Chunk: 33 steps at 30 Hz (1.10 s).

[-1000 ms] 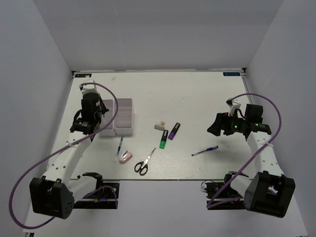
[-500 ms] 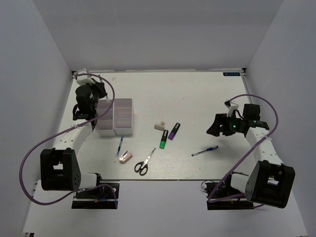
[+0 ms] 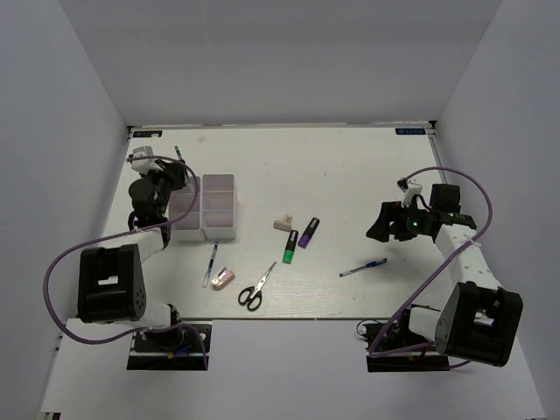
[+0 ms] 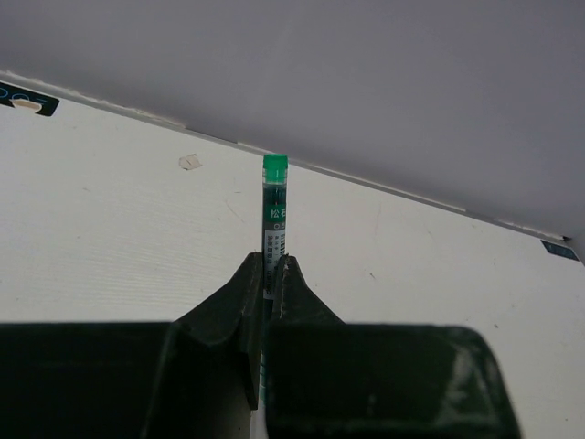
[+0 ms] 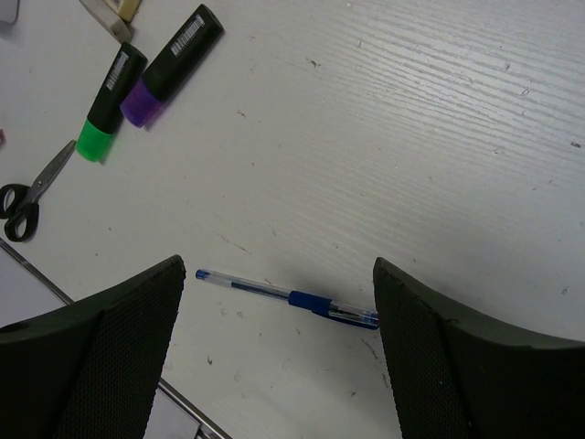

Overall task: Sort the stationery into containers
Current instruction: Place the stationery into the container

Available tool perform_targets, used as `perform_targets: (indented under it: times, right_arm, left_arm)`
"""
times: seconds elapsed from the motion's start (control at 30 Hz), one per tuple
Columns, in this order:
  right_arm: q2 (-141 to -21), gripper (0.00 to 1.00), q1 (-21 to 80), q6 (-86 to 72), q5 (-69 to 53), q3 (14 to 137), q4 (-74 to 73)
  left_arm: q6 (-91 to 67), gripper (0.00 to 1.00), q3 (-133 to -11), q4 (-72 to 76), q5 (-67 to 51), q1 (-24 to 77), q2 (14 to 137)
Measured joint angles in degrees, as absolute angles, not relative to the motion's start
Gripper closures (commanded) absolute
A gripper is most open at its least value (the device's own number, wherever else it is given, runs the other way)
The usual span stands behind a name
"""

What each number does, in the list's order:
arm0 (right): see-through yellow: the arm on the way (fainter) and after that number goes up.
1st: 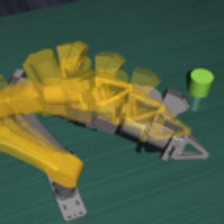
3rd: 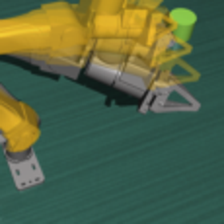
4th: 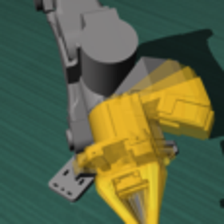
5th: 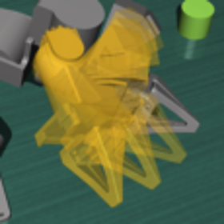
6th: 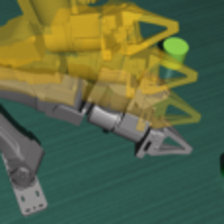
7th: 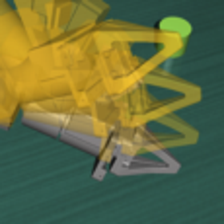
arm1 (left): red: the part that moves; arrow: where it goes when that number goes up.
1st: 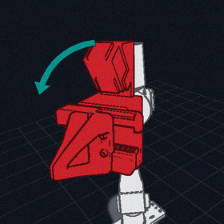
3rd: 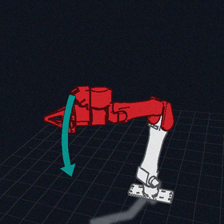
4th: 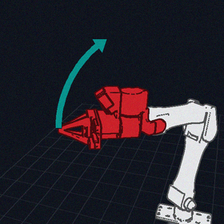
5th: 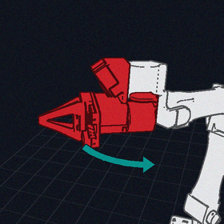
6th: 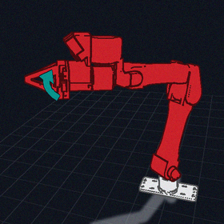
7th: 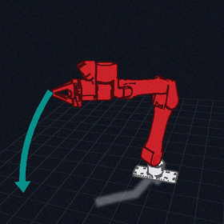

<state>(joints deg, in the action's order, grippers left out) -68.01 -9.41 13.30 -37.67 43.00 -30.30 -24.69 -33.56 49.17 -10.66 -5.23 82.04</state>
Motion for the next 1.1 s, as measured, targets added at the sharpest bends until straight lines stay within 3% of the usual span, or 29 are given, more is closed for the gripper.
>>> perform_targets:
  times: [0.5,0.73,0.83,0.87,1.0,1.03,1.1]
  right_arm:
    - [-67.99,0.13,-9.41,13.96,-37.67,43.0,-30.28]
    - [-67.99,0.13,-9.41,13.98,-37.69,43.0,-30.3]
    - [-67.96,0.13,-9.41,14.0,-37.69,43.0,-30.28]
    - [-67.96,0.12,-9.41,13.98,-37.69,43.0,-30.3]
    - [-67.64,0.12,-9.41,13.98,-37.71,43.0,-30.3]
    - [-67.51,0.12,-9.41,13.98,-37.74,43.0,-30.3]
    - [-67.13,0.12,-9.41,13.98,-37.74,43.0,-30.3]
  left_arm:
    - [-20.1,0.99,-28.82,56.51,-10.76,-4.56,82.61]
    - [-17.91,0.93,-27.55,55.9,-9.26,-3.84,82.59]
    - [-17.08,0.75,-27.55,55.11,-8.6,-3.75,82.39]
    - [-16.95,0.46,-27.55,54.68,-8.45,-3.68,82.19]
    - [-15.92,0.12,-27.2,53.08,-7.73,-3.29,80.55]
    - [-15.53,0.07,-26.96,52.64,-7.55,-3.18,79.9]
    - [-15.11,0.06,-26.7,51.33,-7.18,-2.98,78.06]
